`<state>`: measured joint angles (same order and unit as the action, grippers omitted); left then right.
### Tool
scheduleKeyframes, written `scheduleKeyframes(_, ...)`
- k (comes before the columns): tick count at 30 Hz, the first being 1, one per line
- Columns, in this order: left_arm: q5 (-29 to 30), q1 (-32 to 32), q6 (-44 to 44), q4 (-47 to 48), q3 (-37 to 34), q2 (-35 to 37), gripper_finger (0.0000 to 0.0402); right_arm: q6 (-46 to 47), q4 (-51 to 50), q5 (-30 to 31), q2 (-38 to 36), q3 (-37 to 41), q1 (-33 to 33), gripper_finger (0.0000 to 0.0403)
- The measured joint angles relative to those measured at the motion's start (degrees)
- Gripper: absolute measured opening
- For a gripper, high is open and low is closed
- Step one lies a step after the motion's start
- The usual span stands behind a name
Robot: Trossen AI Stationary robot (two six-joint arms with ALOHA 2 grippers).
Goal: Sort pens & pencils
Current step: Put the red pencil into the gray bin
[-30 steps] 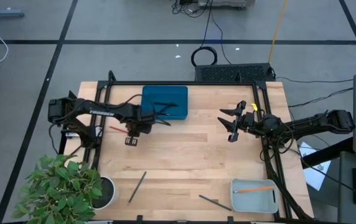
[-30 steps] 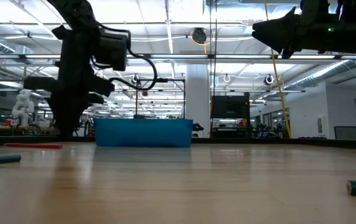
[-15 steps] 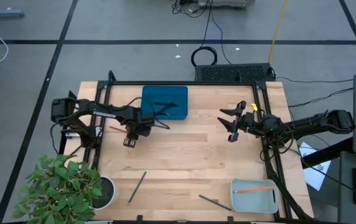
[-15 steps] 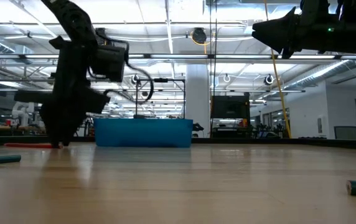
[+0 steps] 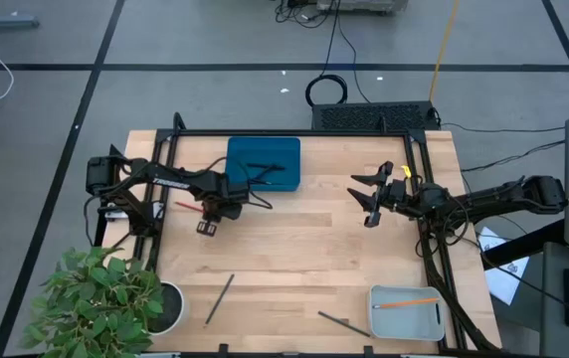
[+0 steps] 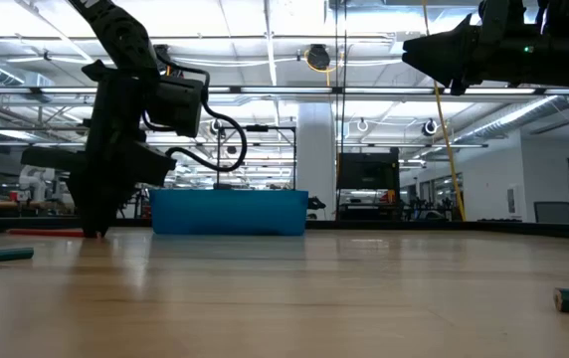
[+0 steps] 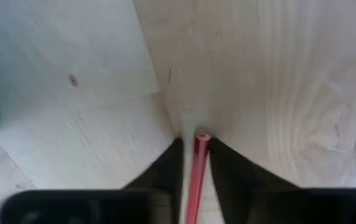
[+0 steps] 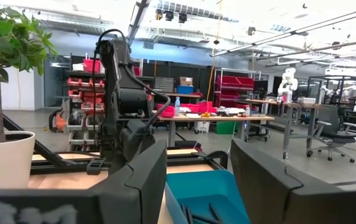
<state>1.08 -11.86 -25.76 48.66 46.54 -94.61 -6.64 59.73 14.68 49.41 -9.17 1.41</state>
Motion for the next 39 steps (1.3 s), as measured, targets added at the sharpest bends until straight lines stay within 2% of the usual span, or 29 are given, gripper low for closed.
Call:
scheduleKeyframes(2, -0.3, 0.0, -0.5, -0.1, 0.0, 0.0, 0.0027, 0.0, 0.0, 0.0, 0.0, 0.0, 0.0, 0.0167)
scheduleKeyframes(4, -0.3, -0.2, -0.7, 0.1, 0.0, 0.0, 0.0015, 0.0, 0.0, 0.0, 0.0, 0.0, 0.0, 0.0167)
scheduleKeyframes(19, -1.1, -0.4, 3.4, -1.5, -0.3, 2.1, 0.0007, 0.0, 0.0, 0.0, 0.0, 0.0, 0.0, 0.0167)
scheduleKeyframes(25, -3.8, 0.4, 5.1, -3.9, -0.4, 4.7, 0.0003, 0.0, 0.0, 0.0, 0.0, 0.0, 0.0, 0.0167)
scheduleKeyframes(34, -4.5, 1.9, 5.4, -5.8, -0.4, 5.2, 0.0003, 0.0, 0.0, 0.0, 0.0, 0.0, 0.0, 0.0167)
scheduleKeyframes(39, -4.5, 2.4, 5.1, -7.6, 2.6, 5.3, 0.0003, -0.2, 0.2, 0.0, 0.0, 0.0, 0.0, 0.0167)
